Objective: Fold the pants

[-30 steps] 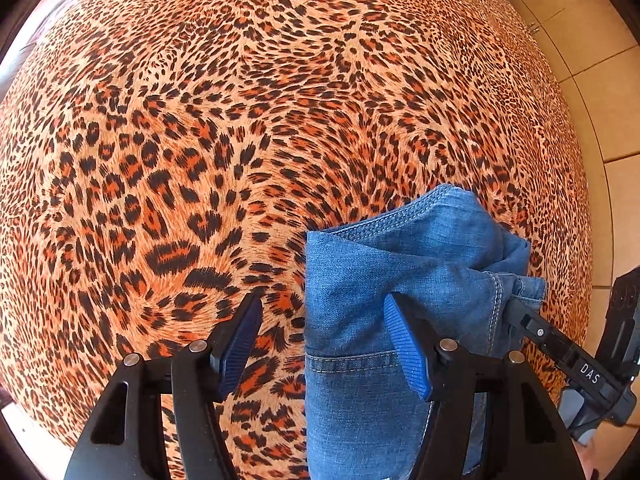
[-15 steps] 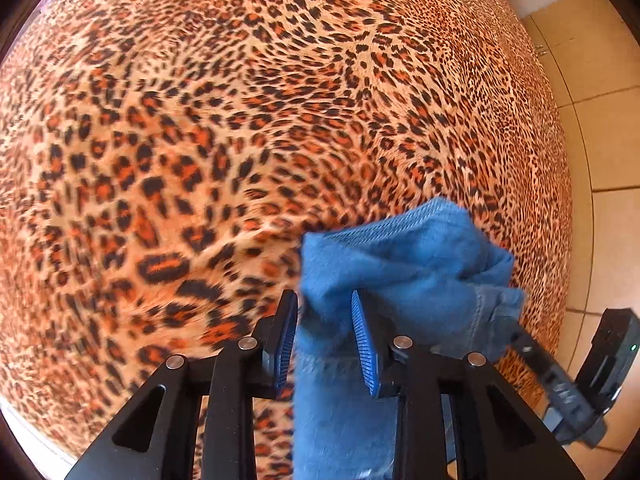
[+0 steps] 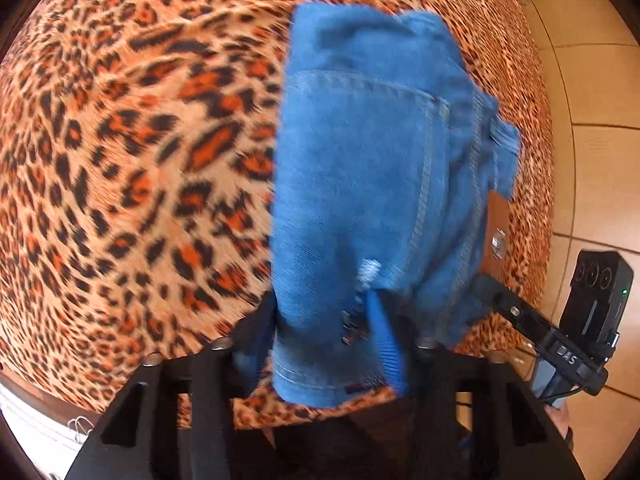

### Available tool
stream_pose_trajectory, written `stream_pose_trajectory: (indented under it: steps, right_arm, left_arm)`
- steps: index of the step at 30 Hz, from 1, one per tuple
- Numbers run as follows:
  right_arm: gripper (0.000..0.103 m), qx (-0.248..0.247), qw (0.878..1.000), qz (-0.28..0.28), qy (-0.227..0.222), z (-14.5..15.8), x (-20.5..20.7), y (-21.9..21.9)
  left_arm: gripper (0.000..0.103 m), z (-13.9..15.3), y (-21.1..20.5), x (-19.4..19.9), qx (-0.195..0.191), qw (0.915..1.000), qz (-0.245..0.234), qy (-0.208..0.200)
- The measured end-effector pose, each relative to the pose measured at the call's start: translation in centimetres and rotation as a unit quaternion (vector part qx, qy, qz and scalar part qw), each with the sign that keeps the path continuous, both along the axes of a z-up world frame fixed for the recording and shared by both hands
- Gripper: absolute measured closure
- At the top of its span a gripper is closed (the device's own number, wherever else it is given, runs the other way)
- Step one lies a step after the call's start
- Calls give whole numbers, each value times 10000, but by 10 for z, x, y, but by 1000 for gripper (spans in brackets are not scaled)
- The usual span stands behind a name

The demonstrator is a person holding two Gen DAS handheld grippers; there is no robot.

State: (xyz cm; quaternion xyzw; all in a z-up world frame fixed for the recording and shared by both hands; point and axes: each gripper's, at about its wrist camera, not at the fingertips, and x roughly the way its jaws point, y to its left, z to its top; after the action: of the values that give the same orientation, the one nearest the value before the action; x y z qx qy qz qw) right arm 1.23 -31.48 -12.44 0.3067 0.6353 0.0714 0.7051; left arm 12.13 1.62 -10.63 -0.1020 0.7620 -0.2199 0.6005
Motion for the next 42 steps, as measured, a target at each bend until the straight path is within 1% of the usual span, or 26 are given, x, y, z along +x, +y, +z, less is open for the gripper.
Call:
stream_pose_trajectory:
  steps: [2,4,5,7,8,9,11,14,16,17,20,21,23,24,25,27,29,30,31,32,33,35,37,39,40,42]
  right_arm:
    - [75,-359,9985,346,-237,21,3,11]
    - [84,-473,9967,380,-539,45,-5,11]
    - [84,-599,9959,354,-579,48,-12,8]
    - [84,-773,9961,369,-202,30,-25,1]
    - [89,-814,9962,317,38,17,-31,-4]
    - [90,-698,9969,280,210,5,-34,-6]
    - [91,-499,9986,40,173,2,-37,-13]
    - [80,-330,9993,-140,40,13,-35,-26]
    - [69,-295,9991,-287,-140,26,-31,-39]
    - [59,-264,9987,-365,-257,31,-26,-44]
    - [41,-182,9961,-606,-610,42,-2,-52]
    - [41,-168,9950,-704,-688,44,9,-55]
    - [40,-15,9931,-893,-757,45,28,-61]
    - [33,4,9925,-954,-760,44,39,-63]
    - [30,-37,9927,-966,-715,41,51,-64]
    - [30,-90,9955,-777,-543,28,70,-57]
    - [31,-387,9976,-460,-340,13,85,-41]
    - [37,-469,9980,-290,-301,8,90,-35]
    - [47,-532,9980,-87,-323,4,96,-27]
    - [77,-738,9965,125,-378,4,96,-20]
    - [93,-741,9956,253,-510,8,100,-17]
    - [93,-985,9916,267,-797,15,102,-20]
    - [93,-1147,9917,464,-344,-6,111,-20]
    - [92,-1251,9903,526,-294,-9,112,-16]
    - [89,-1232,9907,440,-370,-4,112,-16]
    - [85,-845,9948,133,-557,7,99,-25]
  left_arm:
    - [65,15,-7,-6,51,9992,-180,-342]
    - [66,23,-13,-21,31,9978,-397,-538]
    - [66,19,-18,-27,44,9968,-547,-578]
    - [66,5,-22,-38,358,9944,-715,-691]
    - [65,2,-23,-40,425,9932,-745,-788]
    - [65,3,-23,-42,400,9930,-737,-827]
    - [65,12,-18,-41,304,9928,-751,-879]
    - [67,32,-7,-41,294,9911,-869,-966]
    - [67,49,8,-36,240,9896,-774,-1184]
    - [65,56,13,-28,257,9892,-651,-1289]
    - [53,65,25,3,220,9906,-138,-1340]
    - [49,63,27,15,244,9912,92,-1299]
    - [49,50,23,41,287,9934,383,-1043]
    - [49,43,22,50,318,9939,483,-937]
    - [50,39,19,56,394,9941,508,-871]
    - [51,31,2,63,479,9939,542,-835]
    - [51,26,-4,64,543,9934,594,-821]
    - [55,23,-9,67,549,9934,608,-801]
    - [64,22,-15,68,563,9937,599,-765]
    - [71,22,-21,68,643,9935,545,-760]
    - [71,18,-25,73,744,9921,536,-856]
    - [71,12,-32,77,890,9892,581,-1014]
    - [71,2,-35,80,961,9887,671,-940]
    - [72,5,-31,81,872,9891,779,-895]
    - [72,9,-27,80,833,9893,767,-918]
    - [71,19,-14,72,751,9905,630,-965]
